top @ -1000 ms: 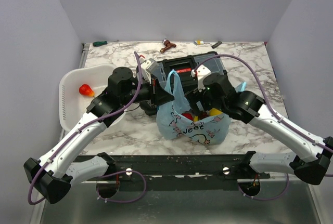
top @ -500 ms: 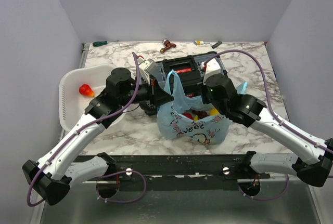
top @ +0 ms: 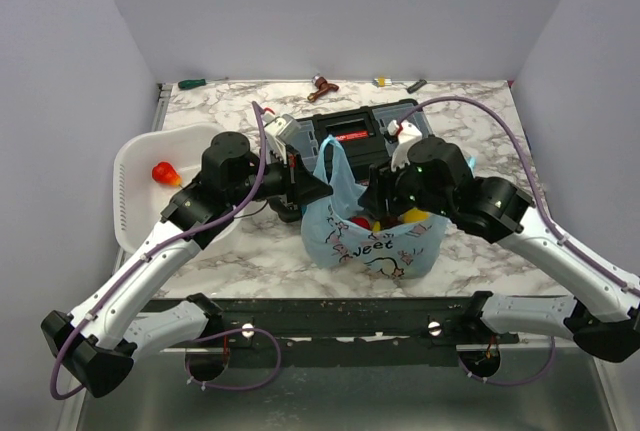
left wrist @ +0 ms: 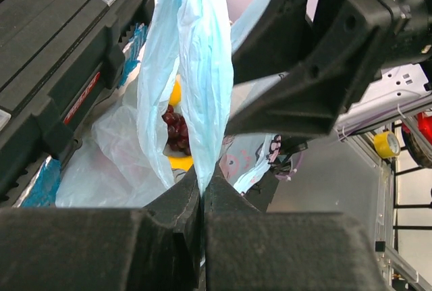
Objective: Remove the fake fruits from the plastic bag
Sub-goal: Adjust the plastic bag at the center of the board.
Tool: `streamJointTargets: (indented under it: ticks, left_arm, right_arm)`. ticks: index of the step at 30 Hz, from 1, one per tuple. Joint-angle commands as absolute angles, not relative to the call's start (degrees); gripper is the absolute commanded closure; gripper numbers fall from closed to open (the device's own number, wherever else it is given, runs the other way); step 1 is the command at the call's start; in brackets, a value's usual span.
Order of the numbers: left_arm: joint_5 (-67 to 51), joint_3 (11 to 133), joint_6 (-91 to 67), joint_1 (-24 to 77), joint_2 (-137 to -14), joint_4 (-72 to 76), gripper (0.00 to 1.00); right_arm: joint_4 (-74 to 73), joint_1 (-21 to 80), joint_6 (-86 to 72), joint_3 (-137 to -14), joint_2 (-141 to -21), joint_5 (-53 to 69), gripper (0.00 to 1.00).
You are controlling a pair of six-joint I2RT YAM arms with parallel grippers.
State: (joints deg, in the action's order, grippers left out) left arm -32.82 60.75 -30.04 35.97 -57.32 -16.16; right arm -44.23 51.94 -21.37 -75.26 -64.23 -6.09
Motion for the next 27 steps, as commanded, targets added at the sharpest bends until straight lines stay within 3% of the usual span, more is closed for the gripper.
streamJointTargets:
  ticks: [1, 6, 9, 15, 20, 27]
  left_arm:
    - [-32.9, 59.6, -29.8, 35.7, -57.0, -16.6, 1.00]
    - [-30.0, 58.2, -28.5, 35.7, -56.1, -18.4, 1.00]
    - [-27.9, 56.9, -27.7, 35.7, -55.1, -19.2, 1.00]
    - [-24.0, 54.4, -26.0, 35.7, -53.9, -21.7, 1.00]
    - [-22.2, 53.3, -22.8, 35.7, -51.5, -25.6, 1.00]
    - [-21.7, 51.8, -21.8, 35.7, -47.8, -27.5, 1.00]
  right_arm:
    - [-45.4, 52.5, -28.8, -68.0, -60.3, 6.6, 0.46]
    - [-33.5, 56.3, -37.9, -51.8, -57.0, 7.1, 0.51]
    - [-23.7, 64.9, -44.8, -44.8, -59.2, -1.2, 0.51]
    - [-16.7, 74.0, -49.8, -46.8, -70.7, -13.2, 0.49]
    - [-18.9, 74.0, -47.6, -47.8, -66.8, -15.7, 0.38]
    - [-37.0, 74.0, -45.4, -57.4, -58.3, -21.6, 0.18]
